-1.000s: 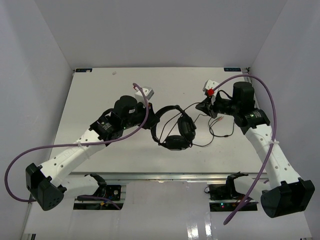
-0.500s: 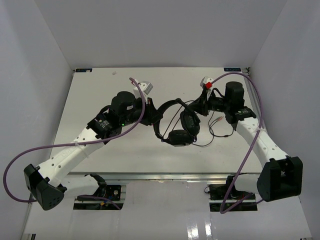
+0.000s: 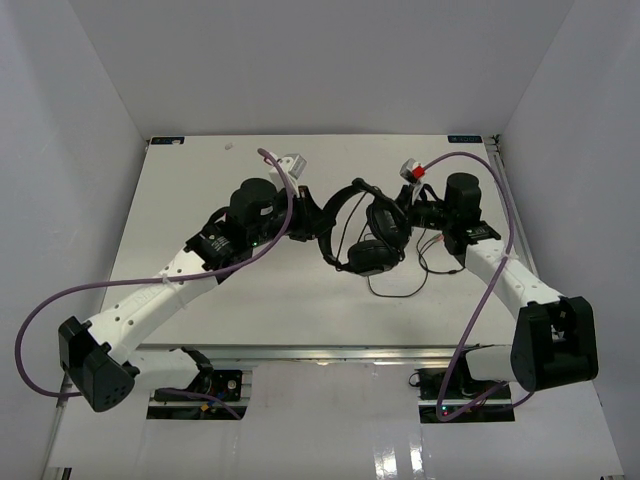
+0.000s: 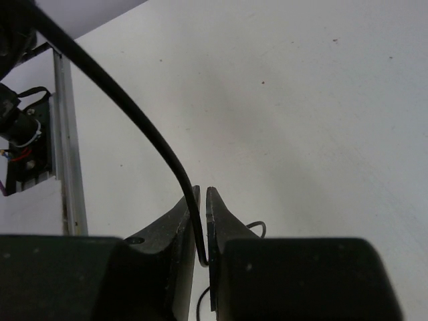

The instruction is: Wrap the headphones

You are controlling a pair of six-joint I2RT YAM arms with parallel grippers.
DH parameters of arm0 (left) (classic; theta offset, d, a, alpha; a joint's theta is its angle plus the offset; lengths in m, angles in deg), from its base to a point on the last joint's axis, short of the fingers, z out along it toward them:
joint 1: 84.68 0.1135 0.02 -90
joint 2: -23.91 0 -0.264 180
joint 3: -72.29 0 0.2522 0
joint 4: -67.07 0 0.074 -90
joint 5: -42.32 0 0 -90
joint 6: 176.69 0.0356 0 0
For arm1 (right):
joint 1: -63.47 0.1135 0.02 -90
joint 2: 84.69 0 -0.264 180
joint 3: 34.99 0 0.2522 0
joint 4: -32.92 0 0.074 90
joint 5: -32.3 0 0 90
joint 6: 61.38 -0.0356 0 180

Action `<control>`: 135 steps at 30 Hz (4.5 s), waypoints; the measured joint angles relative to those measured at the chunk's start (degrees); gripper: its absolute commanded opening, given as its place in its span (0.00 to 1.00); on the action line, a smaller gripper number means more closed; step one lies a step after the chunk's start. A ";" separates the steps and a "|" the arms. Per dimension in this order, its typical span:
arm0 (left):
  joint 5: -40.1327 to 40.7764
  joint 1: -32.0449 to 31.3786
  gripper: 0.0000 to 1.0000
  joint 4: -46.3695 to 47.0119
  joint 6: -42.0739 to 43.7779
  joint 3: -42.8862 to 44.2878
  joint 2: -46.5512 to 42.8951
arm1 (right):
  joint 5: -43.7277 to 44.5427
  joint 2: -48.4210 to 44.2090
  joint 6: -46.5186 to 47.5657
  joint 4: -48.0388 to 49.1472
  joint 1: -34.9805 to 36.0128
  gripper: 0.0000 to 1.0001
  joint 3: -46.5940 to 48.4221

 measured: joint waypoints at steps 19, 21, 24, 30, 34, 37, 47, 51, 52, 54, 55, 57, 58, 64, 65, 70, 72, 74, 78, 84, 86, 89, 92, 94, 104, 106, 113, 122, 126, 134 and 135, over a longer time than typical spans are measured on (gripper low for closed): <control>8.54 -0.04 0.00 1.17 -5.47 14.47 7.22 | -7.51 13.21 -15.33 19.96 2.90 0.16 0.72; 10.44 -0.04 0.00 0.51 -5.46 15.50 7.29 | -8.22 14.39 -17.14 22.72 3.35 0.16 0.99; 12.73 -0.02 0.00 -0.36 -5.55 16.48 7.81 | -9.43 15.93 -20.31 27.28 4.00 0.16 1.08; 15.24 -0.04 0.00 -2.02 -5.56 19.10 10.75 | -11.14 18.33 -25.73 34.57 5.85 0.17 1.03; 17.17 -0.04 0.00 -3.36 -5.23 21.96 12.33 | -12.02 18.48 -26.03 36.11 7.27 0.18 0.36; 18.87 -0.04 0.00 -3.93 -5.13 23.66 12.51 | -12.44 18.26 -25.66 36.51 8.04 0.19 -1.37; 23.35 0.25 0.00 -6.14 -3.20 31.44 13.60 | -14.10 14.71 -20.75 32.91 8.80 0.17 -8.39; 24.71 1.28 0.00 -7.29 -2.57 34.01 14.40 | -15.33 9.84 -17.04 28.82 8.92 0.17 -11.65; 25.05 1.62 0.00 -7.44 -2.54 34.49 14.60 | -15.64 8.59 -16.14 27.72 8.94 0.17 -12.41; 26.14 2.35 0.00 -7.74 -2.61 34.79 14.71 | -16.16 6.22 -13.01 24.21 9.01 0.17 -13.31; 26.62 2.75 0.00 -7.91 -2.67 34.80 14.71 | -16.30 5.00 -11.58 22.28 9.03 0.17 -13.64; 27.41 3.71 0.00 -8.27 -3.01 34.78 14.71 | -16.45 2.52 -8.50 18.18 9.03 0.16 -14.07; 27.66 4.18 0.00 -8.40 -3.26 34.77 14.71 | -16.51 1.21 -6.80 16.27 9.03 0.15 -14.19; 28.91 6.93 0.00 -8.33 -5.26 33.71 14.65 | -16.05 -4.13 2.62 3.94 9.03 0.08 -13.79; 29.11 7.40 0.00 -8.33 -5.57 33.23 14.65 | -15.48 -4.67 4.77 0.78 9.03 0.08 -13.21; 29.56 10.10 0.00 -8.27 -7.15 29.94 14.63 | -10.74 -6.44 17.25 -16.37 9.08 0.08 -7.11; 30.14 11.05 0.00 -8.49 -7.65 28.65 14.64 | -7.65 -6.54 23.24 -23.73 9.24 0.08 -3.32; 30.89 11.87 0.00 -8.59 -8.07 27.79 14.75 | -4.24 -6.46 29.13 -31.17 9.56 0.08 0.94; 32.44 12.73 0.00 -8.17 -9.23 27.47 16.14 | 6.67 -4.45 43.10 -47.10 12.32 0.08 13.31; 32.96 12.95 0.00 -7.87 -10.40 29.13 21.51 | 26.07 -3.69 57.84 -60.37 24.35 0.08 23.99; 33.00 13.01 0.00 -7.81 -10.41 29.58 23.20 | 31.64 -3.75 60.62 -63.30 28.57 0.08 25.64; 32.97 13.09 0.00 -7.96 -10.24 29.64 25.04 | 40.33 -3.75 63.61 -66.58 33.52 0.08 29.24; 32.95 13.12 0.00 -8.33 -9.81 29.47 25.90 | 46.46 -3.89 65.12 -67.20 36.22 0.08 33.30; 32.90 13.14 0.00 -7.87 -9.53 28.42 25.88 | 50.55 -3.92 65.70 -67.18 37.68 0.08 36.25; 28.99 12.51 0.00 -7.00 -6.58 17.83 26.85 | 63.15 -2.05 68.20 -60.07 40.96 0.08 45.62; 27.75 11.73 0.00 -6.14 -5.41 15.18 26.81 | 64.92 -1.25 68.64 -58.25 40.93 0.08 45.85; 21.62 8.15 0.00 -0.94 0.49 4.29 24.20 | 67.82 1.77 68.75 -54.72 39.25 0.10 46.04; 13.94 4.09 0.00 8.32 9.10 -10.93 9.89 | 59.32 2.90 62.45 -54.21 25.18 0.10 45.60; 11.02 2.73 0.00 11.28 12.24 -13.66 4.95 | 53.34 3.55 60.29 -54.22 21.34 0.10 45.60; 6.96 -1.86 0.00 11.73 17.51 -14.19 4.20 | 45.67 6.53 57.81 -55.08 19.80 0.10 47.11; 6.84 -2.11 0.00 11.60 17.80 -14.19 4.22 | 45.16 6.89 57.62 -55.07 19.79 0.10 47.33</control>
